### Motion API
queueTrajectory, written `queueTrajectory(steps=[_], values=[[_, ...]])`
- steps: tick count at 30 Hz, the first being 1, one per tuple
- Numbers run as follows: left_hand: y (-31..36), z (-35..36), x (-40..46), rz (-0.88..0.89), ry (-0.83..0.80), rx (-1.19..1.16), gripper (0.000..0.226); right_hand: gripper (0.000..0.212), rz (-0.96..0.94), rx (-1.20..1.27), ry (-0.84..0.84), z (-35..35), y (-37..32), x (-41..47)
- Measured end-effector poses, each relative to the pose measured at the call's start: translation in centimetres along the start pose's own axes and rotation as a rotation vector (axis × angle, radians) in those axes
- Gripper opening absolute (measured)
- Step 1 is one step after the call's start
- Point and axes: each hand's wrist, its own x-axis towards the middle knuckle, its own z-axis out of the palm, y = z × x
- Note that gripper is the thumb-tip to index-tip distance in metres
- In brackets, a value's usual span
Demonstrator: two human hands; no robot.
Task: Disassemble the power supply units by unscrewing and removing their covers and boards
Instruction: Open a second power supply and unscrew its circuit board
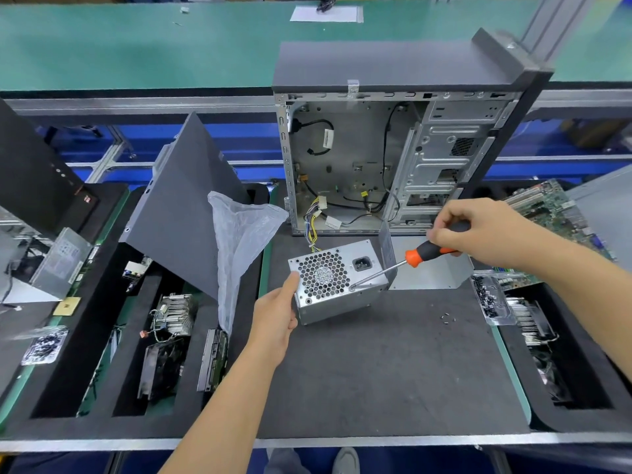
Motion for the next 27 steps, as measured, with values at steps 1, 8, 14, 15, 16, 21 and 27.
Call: queueTrajectory(steps=[1, 8, 14, 15, 16, 21, 27], values=[[-0.1, 0.0, 0.0, 0.014, -0.011, 0.023, 0.039, 0.011, 0.000, -0.009, -0.008, 0.0, 0.0, 0.0], [-0.3, 0.2, -0.2, 0.095, -0.021, 0.155, 0.038, 0.012, -0.022, -0.018, -0.024, -0.2, 0.1, 0.0], [-0.1, 0.5, -0.4, 0.147, -0.036, 0.204, 0.030, 0.012, -0.041, -0.058, -0.004, -0.4, -0.3, 0.0], [0.0, 0.5, -0.4, 0.145, -0.042, 0.204, 0.030, 0.013, -0.050, -0.068, 0.002, -0.4, -0.4, -0.1], [0.0, 0.5, -0.5, 0.143, -0.048, 0.203, 0.031, 0.013, -0.061, -0.073, 0.009, -0.4, -0.5, -0.2], [0.2, 0.6, -0.6, 0.113, -0.071, 0.204, 0.040, 0.014, -0.155, -0.070, -0.018, -0.8, -1.5, -0.6], [0.3, 0.8, -0.6, 0.096, -0.088, 0.168, 0.035, 0.038, -0.305, -0.050, -0.062, -1.4, -4.1, -1.0]])
